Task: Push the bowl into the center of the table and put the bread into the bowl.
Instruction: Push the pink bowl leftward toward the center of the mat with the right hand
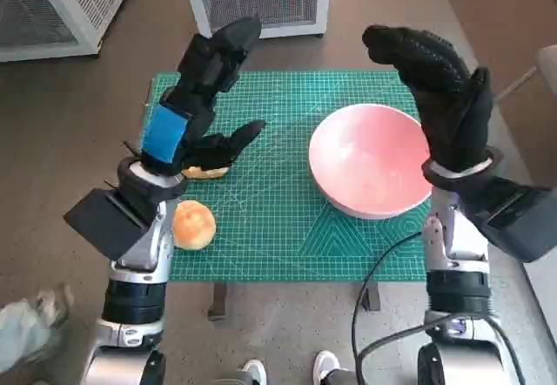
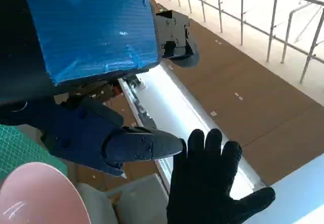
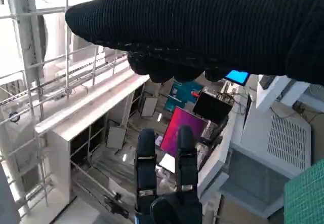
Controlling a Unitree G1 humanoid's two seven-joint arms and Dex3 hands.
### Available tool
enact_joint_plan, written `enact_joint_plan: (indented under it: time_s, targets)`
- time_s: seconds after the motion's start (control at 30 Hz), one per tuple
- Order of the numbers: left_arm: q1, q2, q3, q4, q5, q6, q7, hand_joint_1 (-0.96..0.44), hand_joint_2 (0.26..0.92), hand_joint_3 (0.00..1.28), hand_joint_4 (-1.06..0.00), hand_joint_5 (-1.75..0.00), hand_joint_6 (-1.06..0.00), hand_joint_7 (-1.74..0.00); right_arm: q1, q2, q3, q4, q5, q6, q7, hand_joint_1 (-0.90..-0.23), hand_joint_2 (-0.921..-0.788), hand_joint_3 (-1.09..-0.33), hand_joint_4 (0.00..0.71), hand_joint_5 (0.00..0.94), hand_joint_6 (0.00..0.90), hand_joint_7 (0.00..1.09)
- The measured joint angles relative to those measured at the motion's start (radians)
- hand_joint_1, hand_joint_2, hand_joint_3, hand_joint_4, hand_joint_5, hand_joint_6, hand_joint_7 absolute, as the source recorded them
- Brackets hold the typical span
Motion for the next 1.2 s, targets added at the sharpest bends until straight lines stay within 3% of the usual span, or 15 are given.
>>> enact_joint_plan:
  time_s: [1.2]
  targets:
    - [0.002, -0.001, 0.001, 0.0, -0.006, 0.008, -0.003, -0.56, 0.921, 0.4, -0.14, -0.07, 0.0, -0.59, 0.006, 0.017, -0.006, -0.009, 0.007, 0.038, 0.005, -0.587, -0.921, -0.608, 0.213, 0.009, -0.001, 0.64]
